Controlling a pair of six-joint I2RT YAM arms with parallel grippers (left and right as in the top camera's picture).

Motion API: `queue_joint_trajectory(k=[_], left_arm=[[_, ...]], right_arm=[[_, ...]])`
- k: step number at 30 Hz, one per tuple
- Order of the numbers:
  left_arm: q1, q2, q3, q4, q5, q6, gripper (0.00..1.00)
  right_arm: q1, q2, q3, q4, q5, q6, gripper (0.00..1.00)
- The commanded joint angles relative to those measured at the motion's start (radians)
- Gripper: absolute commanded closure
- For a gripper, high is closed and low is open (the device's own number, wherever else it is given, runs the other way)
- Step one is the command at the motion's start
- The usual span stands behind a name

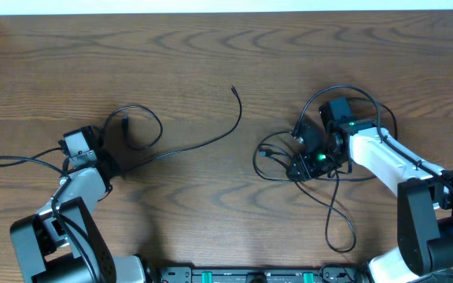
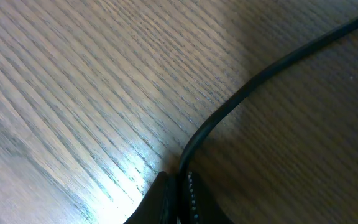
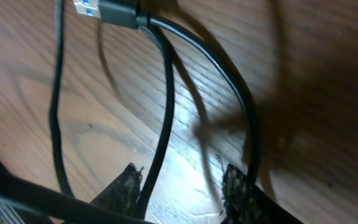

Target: Untangle cables

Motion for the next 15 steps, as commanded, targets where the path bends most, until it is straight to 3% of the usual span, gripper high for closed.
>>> queue_joint_trajectory(k=[1, 8, 10, 13, 15], left_arm=[[-0.008, 0.07, -0.064, -0.038, 0.149, -0.002, 0.93], [-0.008, 0.07, -0.064, -0.037, 0.154, -0.002, 0.92], [-0.008, 0.07, -0.064, -0.034, 0.174, -0.002, 0.92], [-0.008, 0.07, -0.064, -0.031, 0.174, -0.002, 0.92], [-0.008, 0.07, -0.064, -0.031, 0.174, -0.002, 0.92]], right_arm=[[0.005, -0.019, 0.004, -0.009, 0.031, 0.032, 0.63], [0.058, -0.019, 0.004, -0.004, 0.031, 0.032, 0.7], [0.082, -0.019, 0.004, 0.003, 0.031, 0.032, 0.77], [0.123, -0.019, 0.004, 0.02, 0.032, 0.031, 0.96], [0.148, -0.019, 0.004, 0.034, 0.032, 0.031, 0.99]])
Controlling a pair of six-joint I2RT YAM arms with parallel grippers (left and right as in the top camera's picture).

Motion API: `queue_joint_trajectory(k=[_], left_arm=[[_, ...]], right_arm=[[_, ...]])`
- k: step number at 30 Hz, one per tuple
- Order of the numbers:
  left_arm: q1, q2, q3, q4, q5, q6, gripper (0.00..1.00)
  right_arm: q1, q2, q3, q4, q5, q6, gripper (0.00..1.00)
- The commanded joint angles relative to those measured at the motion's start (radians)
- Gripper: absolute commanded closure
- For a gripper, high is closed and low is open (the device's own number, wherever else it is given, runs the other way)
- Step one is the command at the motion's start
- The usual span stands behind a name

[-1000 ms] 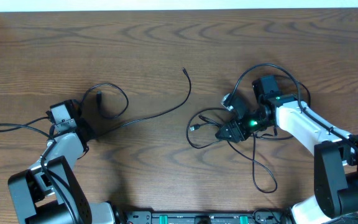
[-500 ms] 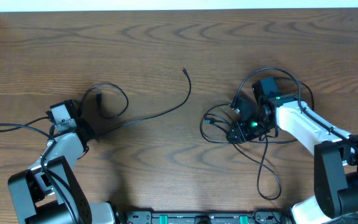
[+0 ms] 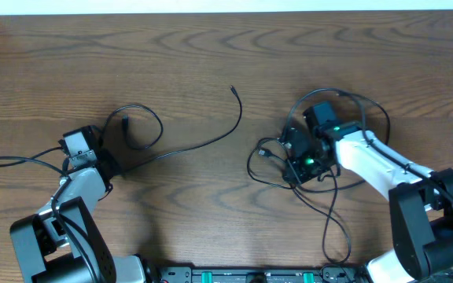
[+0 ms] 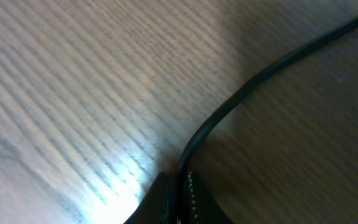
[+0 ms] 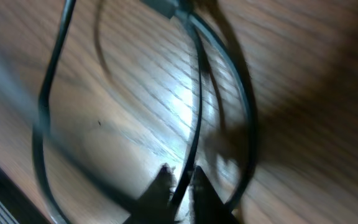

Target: Untangle cables

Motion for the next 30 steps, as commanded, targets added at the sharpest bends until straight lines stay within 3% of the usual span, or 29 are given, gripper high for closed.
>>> queue_joint_trajectory(k=[1, 6, 18, 30], left_arm=[[-0.009, 0.07, -0.064, -0.04, 0.156, -0.002, 0.92], [-0.009, 0.07, -0.064, -0.04, 0.155, -0.002, 0.92], [-0.009, 0.07, -0.064, -0.04, 0.156, -0.002, 0.92], [-0.009, 0.07, -0.064, -0.039, 0.156, -0.002, 0.92]], right_arm=[[0.05, -0.019, 0.004, 0.018, -0.001, 0.003, 0.99], [0.084, -0.019, 0.004, 0.046, 0.076, 0.004, 0.99], [0.05, -0.019, 0.004, 0.132, 0.605, 0.06, 0.99], [-0.185, 0.059, 0.004, 0.27, 0.61, 0.059, 0.99]])
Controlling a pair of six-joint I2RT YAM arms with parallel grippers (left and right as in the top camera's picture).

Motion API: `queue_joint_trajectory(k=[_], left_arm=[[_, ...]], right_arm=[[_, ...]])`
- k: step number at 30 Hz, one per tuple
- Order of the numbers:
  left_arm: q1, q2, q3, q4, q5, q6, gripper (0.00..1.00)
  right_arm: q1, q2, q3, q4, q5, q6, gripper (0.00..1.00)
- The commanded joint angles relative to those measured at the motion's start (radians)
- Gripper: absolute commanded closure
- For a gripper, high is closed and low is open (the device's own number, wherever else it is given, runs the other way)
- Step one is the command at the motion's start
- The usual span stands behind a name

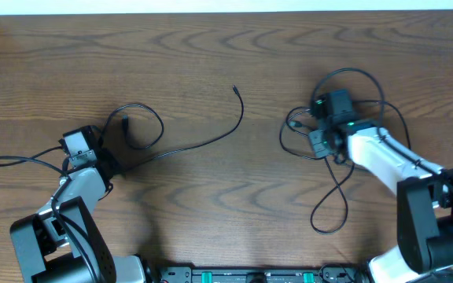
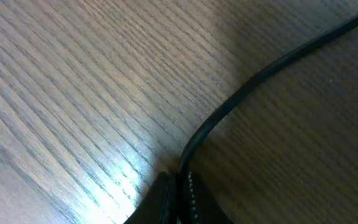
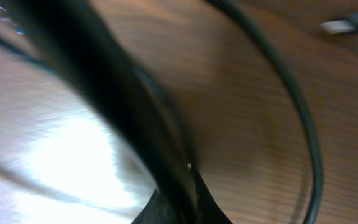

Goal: Untangle cables
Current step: 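Carry the right cable coil to the far right table edge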

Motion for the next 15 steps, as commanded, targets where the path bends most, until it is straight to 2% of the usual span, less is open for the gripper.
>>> queue_joint_trajectory(k=[1, 10, 15], left_arm=[[-0.009, 0.07, -0.064, -0.044, 0.14, -0.002, 0.92], [-0.009, 0.07, -0.064, -0.042, 0.14, -0.002, 0.92], [-0.009, 0.07, -0.064, -0.042, 0.14, -0.002, 0.92]], right_arm=[[-0.093, 0.069, 0.004, 0.014, 0.029, 0.016, 0.99], [-0.315, 0.268, 0.004, 0.065, 0.021, 0.024, 0.99], [-0.401, 0.309, 0.005, 0.103, 0.018, 0.024, 0.99]])
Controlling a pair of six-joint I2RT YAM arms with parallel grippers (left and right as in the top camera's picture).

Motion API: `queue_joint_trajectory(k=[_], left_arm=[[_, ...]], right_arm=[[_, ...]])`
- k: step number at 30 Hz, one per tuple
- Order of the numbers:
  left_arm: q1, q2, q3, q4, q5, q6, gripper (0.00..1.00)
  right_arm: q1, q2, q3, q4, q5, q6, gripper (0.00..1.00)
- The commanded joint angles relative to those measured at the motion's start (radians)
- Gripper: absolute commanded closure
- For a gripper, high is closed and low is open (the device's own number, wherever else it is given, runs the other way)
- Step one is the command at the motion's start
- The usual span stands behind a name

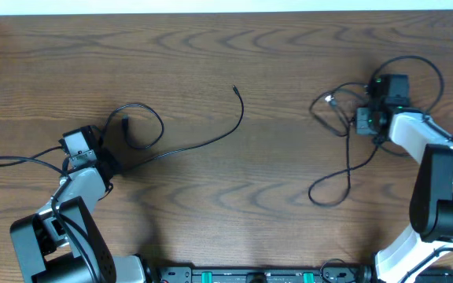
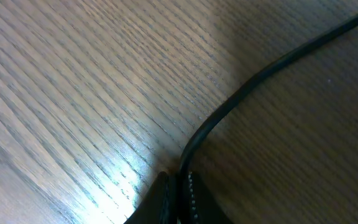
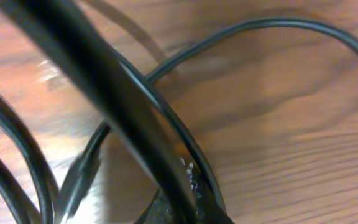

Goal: Untangle cables
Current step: 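Carry the right cable coil to the far right table edge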

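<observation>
Two black cables lie on the wooden table. The left cable (image 1: 187, 145) runs from a loose end at far left through a loop to a plug tip near the table's middle. My left gripper (image 1: 107, 167) is shut on this cable (image 2: 229, 109), pinned between its fingertips (image 2: 178, 186). The right cable (image 1: 344, 169) is bunched in loops at the far right, with a tail looping down toward the front. My right gripper (image 1: 366, 119) is shut on a strand of that cable (image 3: 123, 112) at the bundle.
A dark rail (image 1: 250, 275) with green parts runs along the front edge. The table's far edge (image 1: 226, 11) is at the top. Both arm bases stand at the front corners.
My right gripper has moved right and toward the far side, taking the right cable bundle with it. The left gripper and left cable have not moved.
My right gripper was open at the bundle right of centre, then shut on a strand. It then held the bundle a little farther back and right, and now at the far right. The left gripper stayed shut on the left cable throughout.
</observation>
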Motion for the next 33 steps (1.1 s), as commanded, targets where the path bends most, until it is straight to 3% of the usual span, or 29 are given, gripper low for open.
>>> queue_joint_trajectory(k=[1, 10, 21, 33], left_arm=[[-0.009, 0.07, -0.064, -0.043, 0.137, -0.002, 0.92], [-0.009, 0.07, -0.064, -0.042, 0.137, -0.002, 0.92], [-0.009, 0.07, -0.064, -0.042, 0.137, -0.002, 0.92], [-0.009, 0.07, -0.064, -0.043, 0.137, -0.002, 0.92]], right_arm=[[-0.072, 0.148, -0.09, -0.033, 0.006, 0.016, 0.99], [-0.262, 0.146, -0.09, 0.09, 0.002, 0.039, 0.99], [-0.491, 0.146, -0.09, 0.331, -0.1, 0.189, 0.99], [-0.697, 0.147, -0.043, 0.568, -0.158, 0.211, 0.99]])
